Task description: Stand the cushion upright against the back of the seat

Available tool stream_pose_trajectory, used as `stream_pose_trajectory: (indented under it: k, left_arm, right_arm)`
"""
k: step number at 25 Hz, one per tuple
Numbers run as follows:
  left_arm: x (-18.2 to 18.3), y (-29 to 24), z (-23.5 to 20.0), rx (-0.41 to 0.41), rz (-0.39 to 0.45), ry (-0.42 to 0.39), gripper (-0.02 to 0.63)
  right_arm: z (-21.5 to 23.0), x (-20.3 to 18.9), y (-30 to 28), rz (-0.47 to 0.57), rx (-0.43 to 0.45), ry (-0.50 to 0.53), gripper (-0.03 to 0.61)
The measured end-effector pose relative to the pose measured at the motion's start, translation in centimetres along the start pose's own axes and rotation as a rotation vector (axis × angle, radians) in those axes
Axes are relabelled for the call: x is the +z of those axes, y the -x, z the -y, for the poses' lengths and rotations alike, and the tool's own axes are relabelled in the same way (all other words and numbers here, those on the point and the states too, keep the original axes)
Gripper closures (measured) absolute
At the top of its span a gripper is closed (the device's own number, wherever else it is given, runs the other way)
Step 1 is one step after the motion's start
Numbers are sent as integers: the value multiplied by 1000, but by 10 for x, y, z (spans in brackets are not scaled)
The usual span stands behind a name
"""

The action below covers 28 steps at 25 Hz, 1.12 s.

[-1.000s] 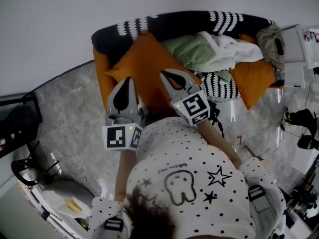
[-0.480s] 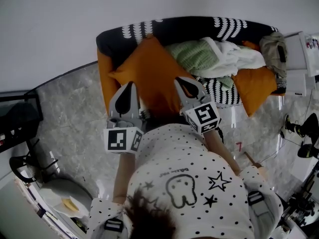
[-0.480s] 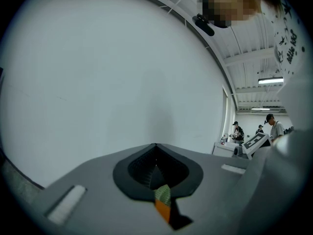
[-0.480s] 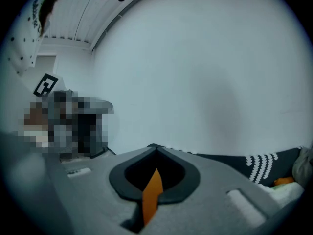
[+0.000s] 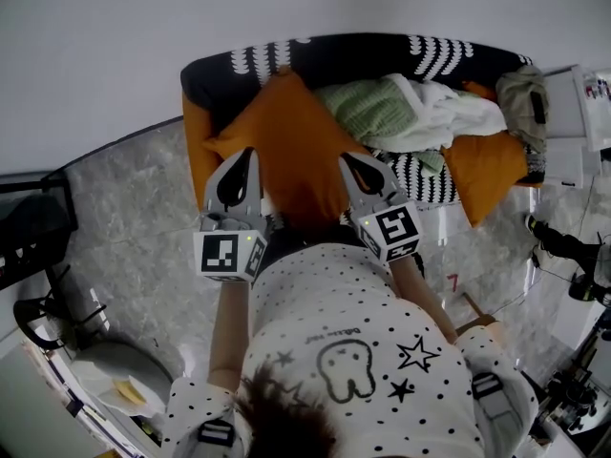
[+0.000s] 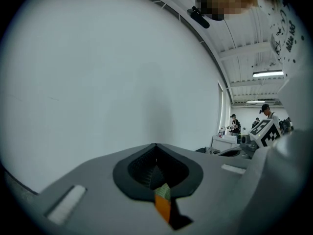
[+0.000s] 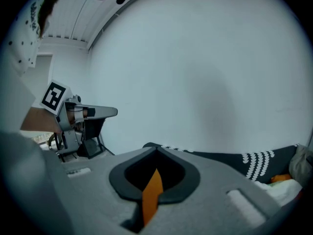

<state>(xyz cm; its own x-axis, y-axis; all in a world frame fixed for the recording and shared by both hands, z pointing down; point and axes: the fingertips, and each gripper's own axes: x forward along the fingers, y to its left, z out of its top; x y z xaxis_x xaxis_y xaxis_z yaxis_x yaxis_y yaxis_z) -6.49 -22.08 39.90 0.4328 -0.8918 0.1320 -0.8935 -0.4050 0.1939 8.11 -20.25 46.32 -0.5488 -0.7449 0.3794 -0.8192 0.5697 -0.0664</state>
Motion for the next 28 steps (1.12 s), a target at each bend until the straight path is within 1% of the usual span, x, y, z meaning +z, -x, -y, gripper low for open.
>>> stream_pose_trajectory:
  k: [4,6,10,17,22,24,28]
  left_arm:
    - [-5,-8,-9,19,0,-1,615]
    - [-11,-13,-11,12,-12,4,556]
    - [-22,-24,-16,-6,-42,14,548]
    - [-26,-48,-26,-31,-70,39,520]
    - [-24,-63,-32,-30,-69,26,502]
    - [-32,-75,-37,-37,-94,30,486]
    - [-60,-94,-45,-48,-174,25,451]
  right_arm:
    - [2,1,-1,-4,-8,-7,580]
    - [3,1,-1,-10,-13,-6,580]
    - [3,-3,-1,-32,-23,0,580]
    - [7,4,-8,-42,-38,16,580]
    - [12,10,-13,-45,-41,10,580]
    - [19,9,-22,-52,-40,4,580]
    - [26,8,-33,-64,-36,-6,580]
